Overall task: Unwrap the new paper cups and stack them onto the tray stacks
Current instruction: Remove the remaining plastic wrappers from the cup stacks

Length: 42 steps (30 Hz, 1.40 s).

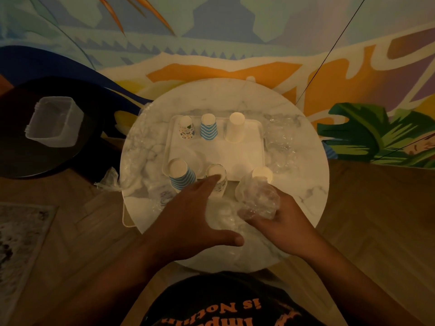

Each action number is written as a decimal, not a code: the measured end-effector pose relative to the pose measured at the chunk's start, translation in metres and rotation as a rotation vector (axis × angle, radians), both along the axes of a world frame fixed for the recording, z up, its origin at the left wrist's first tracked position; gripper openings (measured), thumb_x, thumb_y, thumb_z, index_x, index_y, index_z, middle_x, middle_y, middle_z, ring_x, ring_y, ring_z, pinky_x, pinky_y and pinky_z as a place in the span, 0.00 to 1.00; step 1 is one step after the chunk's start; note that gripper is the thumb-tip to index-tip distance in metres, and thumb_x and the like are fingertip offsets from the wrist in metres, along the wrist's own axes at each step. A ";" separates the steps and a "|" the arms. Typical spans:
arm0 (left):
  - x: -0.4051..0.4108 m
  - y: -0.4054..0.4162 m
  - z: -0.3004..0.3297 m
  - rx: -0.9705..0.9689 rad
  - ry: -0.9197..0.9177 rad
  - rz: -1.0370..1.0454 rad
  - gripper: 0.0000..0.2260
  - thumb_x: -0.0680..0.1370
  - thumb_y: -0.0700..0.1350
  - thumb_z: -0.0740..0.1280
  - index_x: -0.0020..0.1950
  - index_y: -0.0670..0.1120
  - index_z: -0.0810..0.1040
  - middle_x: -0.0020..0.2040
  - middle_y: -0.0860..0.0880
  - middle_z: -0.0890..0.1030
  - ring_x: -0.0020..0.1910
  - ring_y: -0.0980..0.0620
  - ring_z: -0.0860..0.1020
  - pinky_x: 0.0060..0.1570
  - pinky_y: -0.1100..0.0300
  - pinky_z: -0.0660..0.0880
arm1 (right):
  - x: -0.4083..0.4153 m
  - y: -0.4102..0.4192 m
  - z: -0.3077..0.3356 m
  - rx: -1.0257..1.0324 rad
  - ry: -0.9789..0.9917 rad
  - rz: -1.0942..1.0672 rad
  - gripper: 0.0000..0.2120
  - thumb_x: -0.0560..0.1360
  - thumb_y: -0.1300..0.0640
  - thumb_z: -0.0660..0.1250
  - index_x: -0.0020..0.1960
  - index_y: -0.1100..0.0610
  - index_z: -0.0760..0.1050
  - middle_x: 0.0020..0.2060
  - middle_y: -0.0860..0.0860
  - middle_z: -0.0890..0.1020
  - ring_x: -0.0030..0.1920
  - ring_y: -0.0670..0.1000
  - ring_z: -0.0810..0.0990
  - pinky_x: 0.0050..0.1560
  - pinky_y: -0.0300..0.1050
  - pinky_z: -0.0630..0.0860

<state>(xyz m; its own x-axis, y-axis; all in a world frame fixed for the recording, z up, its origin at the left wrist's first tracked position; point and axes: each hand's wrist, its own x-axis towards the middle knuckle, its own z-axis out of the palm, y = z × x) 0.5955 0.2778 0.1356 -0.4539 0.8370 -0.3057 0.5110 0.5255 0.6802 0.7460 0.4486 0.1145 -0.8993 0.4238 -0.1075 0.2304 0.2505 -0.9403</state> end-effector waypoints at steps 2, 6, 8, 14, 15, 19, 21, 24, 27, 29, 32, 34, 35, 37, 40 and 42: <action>0.002 0.010 -0.001 0.050 -0.061 -0.045 0.54 0.62 0.72 0.75 0.80 0.64 0.49 0.78 0.63 0.61 0.75 0.64 0.61 0.72 0.62 0.63 | -0.009 -0.003 0.009 -0.150 0.029 -0.017 0.11 0.73 0.48 0.76 0.54 0.46 0.82 0.49 0.39 0.86 0.52 0.41 0.84 0.52 0.31 0.76; 0.000 0.020 -0.014 0.130 -0.162 -0.001 0.34 0.72 0.61 0.75 0.74 0.65 0.63 0.61 0.63 0.79 0.58 0.60 0.79 0.60 0.57 0.78 | -0.025 0.001 0.023 -0.339 0.097 -0.059 0.12 0.71 0.55 0.71 0.54 0.54 0.83 0.46 0.46 0.88 0.49 0.45 0.86 0.49 0.33 0.78; -0.003 0.020 -0.019 0.177 -0.226 0.055 0.21 0.76 0.51 0.75 0.66 0.62 0.75 0.50 0.63 0.83 0.49 0.60 0.83 0.51 0.62 0.79 | -0.031 0.009 0.027 -0.376 0.119 -0.122 0.11 0.71 0.56 0.70 0.53 0.55 0.82 0.44 0.44 0.88 0.48 0.43 0.86 0.47 0.32 0.78; -0.010 0.010 -0.020 0.194 -0.270 0.103 0.08 0.81 0.43 0.69 0.50 0.56 0.82 0.41 0.57 0.85 0.33 0.60 0.79 0.37 0.66 0.76 | -0.044 0.033 0.023 -0.305 0.079 -0.295 0.05 0.75 0.61 0.73 0.50 0.62 0.84 0.42 0.55 0.87 0.42 0.49 0.84 0.45 0.40 0.79; -0.010 0.010 -0.021 0.199 -0.278 0.094 0.09 0.81 0.43 0.68 0.49 0.58 0.81 0.41 0.56 0.85 0.32 0.58 0.79 0.36 0.65 0.76 | -0.045 0.037 0.023 -0.320 0.076 -0.312 0.05 0.76 0.62 0.72 0.50 0.63 0.83 0.41 0.56 0.87 0.41 0.50 0.84 0.44 0.42 0.78; -0.019 0.004 -0.021 0.114 -0.424 0.012 0.14 0.79 0.41 0.71 0.63 0.52 0.78 0.51 0.54 0.86 0.45 0.57 0.84 0.48 0.65 0.78 | -0.052 0.043 0.025 -0.384 0.103 -0.332 0.06 0.79 0.65 0.67 0.55 0.64 0.80 0.40 0.56 0.85 0.40 0.52 0.83 0.42 0.45 0.77; -0.029 -0.004 -0.016 0.060 -0.539 -0.114 0.35 0.73 0.44 0.78 0.77 0.52 0.66 0.66 0.54 0.81 0.62 0.57 0.80 0.62 0.61 0.76 | -0.054 0.041 0.030 -0.322 0.095 -0.314 0.13 0.78 0.66 0.69 0.62 0.62 0.75 0.42 0.56 0.85 0.41 0.52 0.84 0.42 0.46 0.80; -0.040 0.009 -0.002 0.136 -0.760 0.054 0.46 0.64 0.62 0.80 0.77 0.51 0.66 0.72 0.49 0.76 0.65 0.54 0.79 0.70 0.53 0.70 | -0.057 0.035 0.040 -0.242 0.057 -0.227 0.25 0.75 0.69 0.71 0.68 0.54 0.72 0.48 0.58 0.84 0.45 0.55 0.86 0.44 0.46 0.83; -0.036 0.034 0.002 0.205 -0.715 0.210 0.25 0.74 0.62 0.73 0.69 0.57 0.75 0.62 0.50 0.83 0.61 0.52 0.82 0.68 0.48 0.73 | -0.061 0.024 0.044 -0.230 0.067 -0.156 0.28 0.74 0.68 0.74 0.68 0.49 0.71 0.52 0.58 0.84 0.49 0.57 0.86 0.46 0.51 0.84; -0.017 0.041 0.006 0.239 -0.588 0.156 0.24 0.76 0.54 0.74 0.70 0.54 0.73 0.55 0.50 0.86 0.56 0.53 0.84 0.56 0.58 0.80 | -0.065 0.018 0.046 -0.268 0.095 -0.158 0.23 0.75 0.67 0.72 0.67 0.52 0.73 0.52 0.56 0.84 0.50 0.55 0.86 0.45 0.50 0.83; 0.001 0.043 0.011 0.180 -0.354 0.176 0.17 0.73 0.55 0.77 0.59 0.53 0.78 0.42 0.48 0.86 0.41 0.51 0.85 0.44 0.57 0.82 | -0.064 0.024 0.052 -0.350 0.129 -0.151 0.24 0.75 0.62 0.73 0.69 0.54 0.72 0.59 0.55 0.82 0.55 0.56 0.85 0.50 0.55 0.84; 0.002 0.044 0.008 0.109 -0.326 0.159 0.10 0.74 0.52 0.76 0.51 0.50 0.81 0.39 0.46 0.85 0.36 0.51 0.85 0.42 0.57 0.81 | -0.055 0.037 0.055 -0.298 0.104 0.022 0.39 0.72 0.54 0.77 0.77 0.49 0.62 0.69 0.50 0.76 0.64 0.52 0.80 0.59 0.52 0.81; 0.002 0.043 0.008 0.088 -0.333 0.140 0.09 0.75 0.51 0.76 0.49 0.48 0.82 0.38 0.46 0.85 0.35 0.51 0.85 0.41 0.56 0.81 | -0.051 0.042 0.057 -0.227 0.080 0.142 0.46 0.70 0.51 0.78 0.80 0.45 0.55 0.74 0.47 0.72 0.68 0.49 0.77 0.64 0.50 0.78; 0.003 0.041 0.007 0.085 -0.318 0.052 0.09 0.75 0.53 0.75 0.47 0.49 0.82 0.37 0.46 0.84 0.32 0.52 0.83 0.38 0.56 0.81 | -0.045 0.044 0.060 -0.134 0.049 0.283 0.51 0.70 0.51 0.79 0.81 0.43 0.50 0.75 0.45 0.70 0.69 0.48 0.77 0.66 0.49 0.76; 0.011 0.040 0.010 0.060 -0.195 -0.072 0.08 0.75 0.57 0.75 0.43 0.54 0.83 0.34 0.50 0.79 0.32 0.53 0.78 0.38 0.59 0.76 | -0.048 0.041 0.067 -0.120 0.097 0.174 0.35 0.70 0.54 0.76 0.75 0.47 0.68 0.58 0.46 0.82 0.52 0.46 0.84 0.52 0.41 0.80; 0.012 0.041 0.008 0.069 -0.211 -0.059 0.07 0.75 0.55 0.75 0.44 0.53 0.85 0.35 0.49 0.81 0.36 0.51 0.79 0.41 0.57 0.77 | -0.055 0.043 0.071 -0.138 0.120 0.086 0.19 0.71 0.54 0.73 0.62 0.51 0.79 0.45 0.47 0.85 0.39 0.48 0.83 0.43 0.41 0.81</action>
<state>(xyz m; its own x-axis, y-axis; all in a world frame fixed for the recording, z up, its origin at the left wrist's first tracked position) 0.6076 0.3187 0.1438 -0.3355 0.8823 -0.3301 0.3820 0.4477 0.8085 0.6915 0.4912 0.1852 -0.9414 0.3337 -0.0490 0.0979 0.1314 -0.9865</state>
